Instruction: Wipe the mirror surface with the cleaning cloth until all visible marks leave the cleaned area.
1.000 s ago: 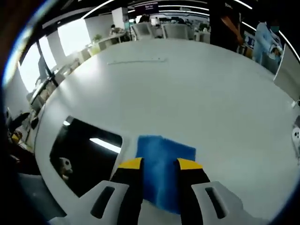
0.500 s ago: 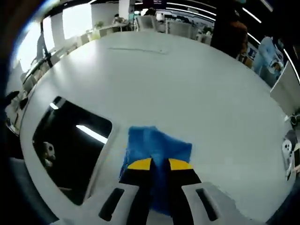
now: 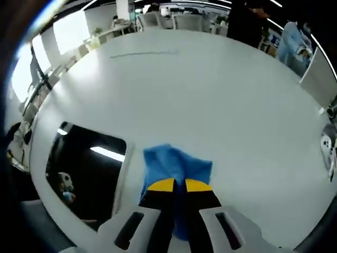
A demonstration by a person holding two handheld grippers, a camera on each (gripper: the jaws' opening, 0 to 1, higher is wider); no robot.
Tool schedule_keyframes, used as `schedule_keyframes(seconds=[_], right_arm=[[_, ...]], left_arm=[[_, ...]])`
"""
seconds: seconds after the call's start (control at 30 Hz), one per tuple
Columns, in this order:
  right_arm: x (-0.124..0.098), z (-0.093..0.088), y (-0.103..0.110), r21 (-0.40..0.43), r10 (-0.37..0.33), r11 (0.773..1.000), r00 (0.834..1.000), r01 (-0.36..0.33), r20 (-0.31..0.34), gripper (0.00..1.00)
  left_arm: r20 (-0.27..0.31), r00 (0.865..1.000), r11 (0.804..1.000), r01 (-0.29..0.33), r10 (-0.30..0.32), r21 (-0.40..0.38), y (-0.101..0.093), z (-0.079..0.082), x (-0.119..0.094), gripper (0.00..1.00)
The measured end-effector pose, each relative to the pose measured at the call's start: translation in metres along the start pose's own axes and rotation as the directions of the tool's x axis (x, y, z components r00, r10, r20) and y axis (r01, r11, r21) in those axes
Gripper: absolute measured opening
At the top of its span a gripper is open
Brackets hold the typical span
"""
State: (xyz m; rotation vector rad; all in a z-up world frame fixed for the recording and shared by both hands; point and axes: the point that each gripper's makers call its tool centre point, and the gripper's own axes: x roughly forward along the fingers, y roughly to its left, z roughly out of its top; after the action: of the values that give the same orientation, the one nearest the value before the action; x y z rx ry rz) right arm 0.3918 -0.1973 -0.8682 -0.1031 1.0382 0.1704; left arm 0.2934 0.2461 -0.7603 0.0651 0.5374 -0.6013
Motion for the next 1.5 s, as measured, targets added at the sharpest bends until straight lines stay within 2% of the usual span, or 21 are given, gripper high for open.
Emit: schedule_keyframes(seconds=[0.2, 0.3, 0.7, 0.8, 1.0, 1.5], right_arm=[[-0.012, 0.013, 0.003, 0.045, 0.040, 0.998, 0.999, -0.041, 0.020, 0.00], [-0.012, 0.014, 0.004, 0.057, 0.055, 0.997, 0.998, -0.056, 0.017, 0.00], [-0.028, 0.025, 0.013, 0.112, 0.096, 0.989, 0.995, -0.100, 0.041, 0.00], [-0.032, 0.029, 0.017, 0.119, 0.106, 0.987, 0.993, -0.110, 0.044, 0.00], [-0.031, 0.031, 0.032, 0.125, 0.138, 0.982, 0.989, -0.143, 0.047, 0.00], [-0.007, 0.029, 0.065, 0.144, 0.177, 0.974, 0.984, -0.176, 0.000, 0.00]], left_arm=[[0.009, 1.000, 1.000, -0.014, 0.014, 0.009, 0.009, -0.004, -0.002, 1.00], [-0.001, 1.000, 1.000, -0.019, 0.019, 0.018, 0.013, -0.007, -0.001, 1.00], [0.010, 1.000, 0.999, -0.017, 0.017, 0.034, 0.016, 0.003, 0.000, 1.00], [0.029, 0.999, 0.999, -0.022, 0.021, 0.028, 0.016, 0.007, -0.001, 1.00], [0.004, 1.000, 1.000, -0.016, 0.016, 0.021, 0.012, -0.008, -0.001, 1.00], [0.011, 0.999, 0.999, -0.032, 0.032, 0.008, 0.020, -0.006, 0.001, 1.00]])
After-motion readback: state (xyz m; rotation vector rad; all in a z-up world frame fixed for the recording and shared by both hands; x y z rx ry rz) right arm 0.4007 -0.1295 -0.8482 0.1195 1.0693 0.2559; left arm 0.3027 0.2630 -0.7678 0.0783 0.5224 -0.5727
